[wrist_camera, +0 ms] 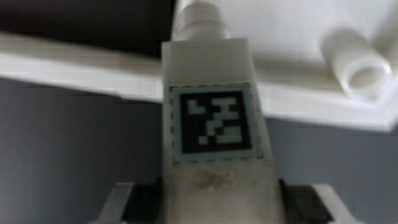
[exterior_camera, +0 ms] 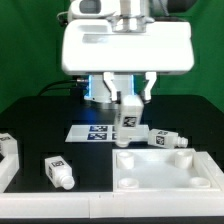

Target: Assemble one leg

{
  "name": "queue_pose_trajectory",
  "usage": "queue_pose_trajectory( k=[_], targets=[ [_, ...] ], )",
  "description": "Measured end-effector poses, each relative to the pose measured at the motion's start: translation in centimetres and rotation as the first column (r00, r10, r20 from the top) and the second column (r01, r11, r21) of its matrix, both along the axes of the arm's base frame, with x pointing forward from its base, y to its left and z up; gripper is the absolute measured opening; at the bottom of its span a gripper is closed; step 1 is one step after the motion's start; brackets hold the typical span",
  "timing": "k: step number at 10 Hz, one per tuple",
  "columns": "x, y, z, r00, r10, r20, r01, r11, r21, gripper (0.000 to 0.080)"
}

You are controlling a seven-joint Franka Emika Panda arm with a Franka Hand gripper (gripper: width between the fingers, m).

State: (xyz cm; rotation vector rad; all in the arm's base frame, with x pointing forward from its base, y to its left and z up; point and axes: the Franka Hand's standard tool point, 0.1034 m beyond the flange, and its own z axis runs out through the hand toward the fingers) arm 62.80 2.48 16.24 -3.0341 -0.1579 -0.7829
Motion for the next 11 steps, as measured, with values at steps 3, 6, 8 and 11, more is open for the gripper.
queue_pose_trajectory(
  k=[3, 6, 8, 11],
  targets=[
    [0.4, -1.0, 0.0, 0.989, 0.005, 0.148, 0.003, 0.998, -0.059, 0.0286],
    [0.2, -1.0, -0.5, 0.99, 0.006, 0.139, 0.002, 0.998, -0.059, 0.0286],
    [-0.7, -0.3, -1.6, 0.993, -0.01, 0.118, 0.012, 1.0, -0.017, 0.0286],
    [0.6, 5.8, -1.7, 0.991, -0.047, 0.125, 0.034, 0.994, 0.103, 0.0286]
  ],
)
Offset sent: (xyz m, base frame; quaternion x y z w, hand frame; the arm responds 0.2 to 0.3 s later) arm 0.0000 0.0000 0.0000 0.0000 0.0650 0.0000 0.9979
